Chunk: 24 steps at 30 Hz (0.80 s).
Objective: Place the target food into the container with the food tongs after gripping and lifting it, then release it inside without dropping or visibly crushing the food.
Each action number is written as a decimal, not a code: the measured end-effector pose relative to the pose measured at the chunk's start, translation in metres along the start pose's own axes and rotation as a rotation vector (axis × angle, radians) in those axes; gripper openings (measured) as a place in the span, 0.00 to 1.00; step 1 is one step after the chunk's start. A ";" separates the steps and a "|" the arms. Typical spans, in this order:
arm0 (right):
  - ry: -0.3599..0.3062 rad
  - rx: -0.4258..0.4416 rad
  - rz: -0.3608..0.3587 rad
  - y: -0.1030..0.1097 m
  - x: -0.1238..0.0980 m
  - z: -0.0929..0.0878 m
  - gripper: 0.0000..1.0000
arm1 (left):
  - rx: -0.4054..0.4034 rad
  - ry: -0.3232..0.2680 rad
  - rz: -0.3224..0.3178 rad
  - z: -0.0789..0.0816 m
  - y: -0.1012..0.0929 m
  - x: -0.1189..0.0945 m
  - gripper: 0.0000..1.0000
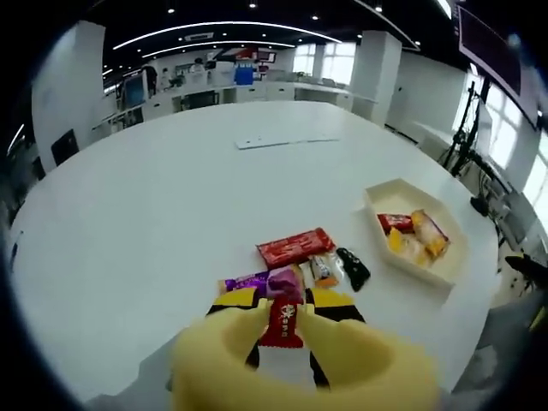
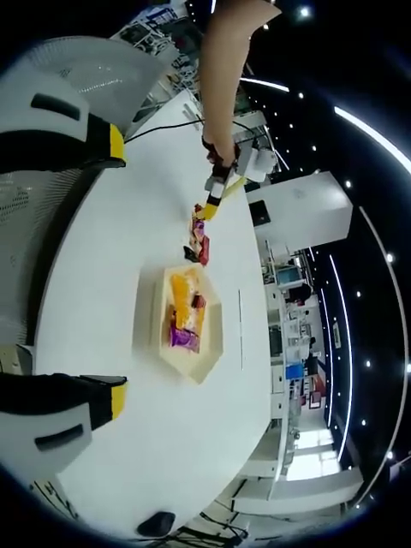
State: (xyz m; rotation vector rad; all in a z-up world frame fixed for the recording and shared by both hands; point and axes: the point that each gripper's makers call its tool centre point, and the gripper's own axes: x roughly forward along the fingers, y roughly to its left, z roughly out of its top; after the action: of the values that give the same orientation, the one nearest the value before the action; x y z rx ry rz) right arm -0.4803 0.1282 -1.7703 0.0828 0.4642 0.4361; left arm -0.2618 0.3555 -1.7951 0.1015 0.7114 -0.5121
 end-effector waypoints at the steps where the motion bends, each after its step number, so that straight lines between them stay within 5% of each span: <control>1: 0.000 0.000 0.001 0.000 0.000 0.000 1.00 | 0.000 -0.008 0.000 0.004 0.000 -0.002 0.17; 24: -0.013 0.002 -0.001 0.000 -0.001 0.002 1.00 | 0.042 -0.049 0.009 0.043 -0.006 -0.021 0.17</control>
State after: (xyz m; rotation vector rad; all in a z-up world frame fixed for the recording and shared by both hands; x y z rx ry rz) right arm -0.4800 0.1280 -1.7687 0.0871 0.4513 0.4338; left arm -0.2523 0.3481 -1.7480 0.1312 0.6524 -0.5197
